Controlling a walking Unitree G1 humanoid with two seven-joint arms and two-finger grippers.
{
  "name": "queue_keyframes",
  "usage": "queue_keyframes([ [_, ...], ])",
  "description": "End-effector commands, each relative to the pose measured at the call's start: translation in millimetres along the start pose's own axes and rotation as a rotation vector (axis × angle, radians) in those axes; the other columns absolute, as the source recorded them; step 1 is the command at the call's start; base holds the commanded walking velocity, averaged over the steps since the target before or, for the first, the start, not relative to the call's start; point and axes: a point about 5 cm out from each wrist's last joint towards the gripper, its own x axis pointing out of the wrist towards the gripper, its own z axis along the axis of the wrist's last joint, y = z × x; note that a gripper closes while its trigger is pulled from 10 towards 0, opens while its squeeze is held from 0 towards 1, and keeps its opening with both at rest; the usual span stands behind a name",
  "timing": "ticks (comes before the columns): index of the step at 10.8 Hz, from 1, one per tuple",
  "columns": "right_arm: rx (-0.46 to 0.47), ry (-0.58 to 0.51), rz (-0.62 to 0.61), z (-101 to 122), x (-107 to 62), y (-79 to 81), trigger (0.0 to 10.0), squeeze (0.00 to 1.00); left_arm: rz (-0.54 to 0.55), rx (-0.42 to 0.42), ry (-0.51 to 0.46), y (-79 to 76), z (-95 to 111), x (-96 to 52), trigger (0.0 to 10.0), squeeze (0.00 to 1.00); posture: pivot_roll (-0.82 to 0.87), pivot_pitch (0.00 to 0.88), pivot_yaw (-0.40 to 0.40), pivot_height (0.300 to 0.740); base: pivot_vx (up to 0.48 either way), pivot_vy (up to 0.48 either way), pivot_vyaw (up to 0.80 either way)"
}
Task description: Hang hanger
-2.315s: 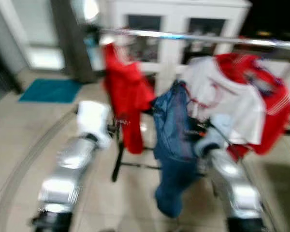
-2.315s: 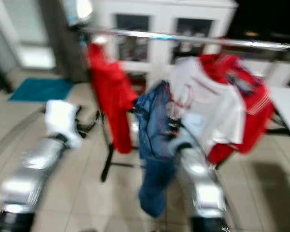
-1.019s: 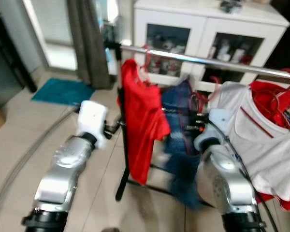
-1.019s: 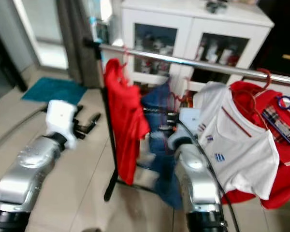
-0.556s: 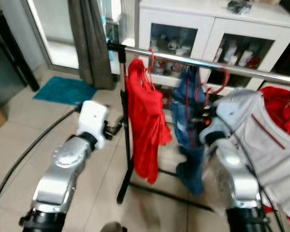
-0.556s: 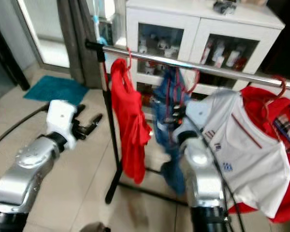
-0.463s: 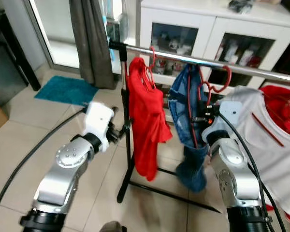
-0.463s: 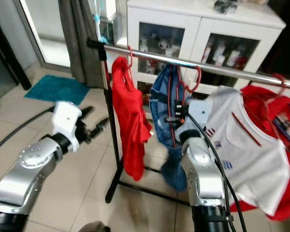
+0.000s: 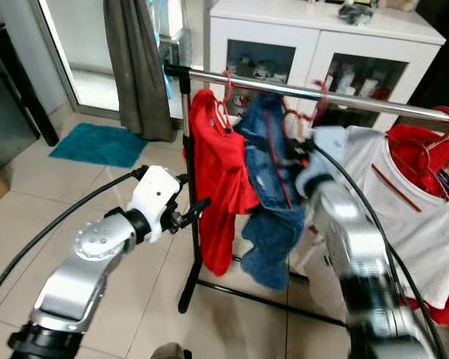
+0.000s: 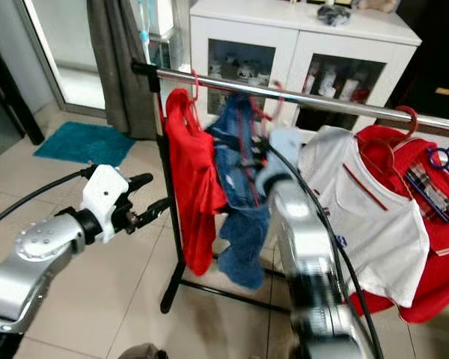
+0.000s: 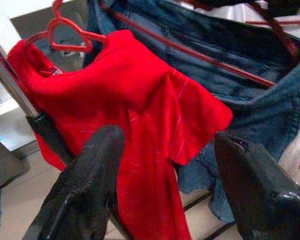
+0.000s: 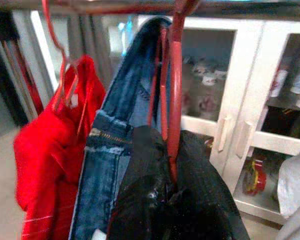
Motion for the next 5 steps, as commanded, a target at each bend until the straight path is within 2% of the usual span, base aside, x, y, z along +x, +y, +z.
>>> queue_keyframes([
  [1,-0.022,0.004,0.020,7.0,5.5,2.0,10.0,0.00,-0.033,0.012,0.000,-4.6,1.5,-0.8,10.0,0.00,0.11,0.040,-0.036,0.740,0.000,0.000,0.00],
  [3,-0.066,0.064,0.044,8.2,16.7,5.0,10.0,0.00,-0.060,0.007,0.000,-6.6,2.5,-3.6,10.0,0.00,0.11,0.047,-0.040,0.740,0.000,0.000,0.00],
  [5,-0.058,0.108,0.023,10.5,24.3,1.9,10.0,0.00,-0.114,0.000,-0.018,-11.4,6.4,-5.0,10.0,0.00,0.11,0.050,-0.040,0.740,0.000,0.000,0.00],
])
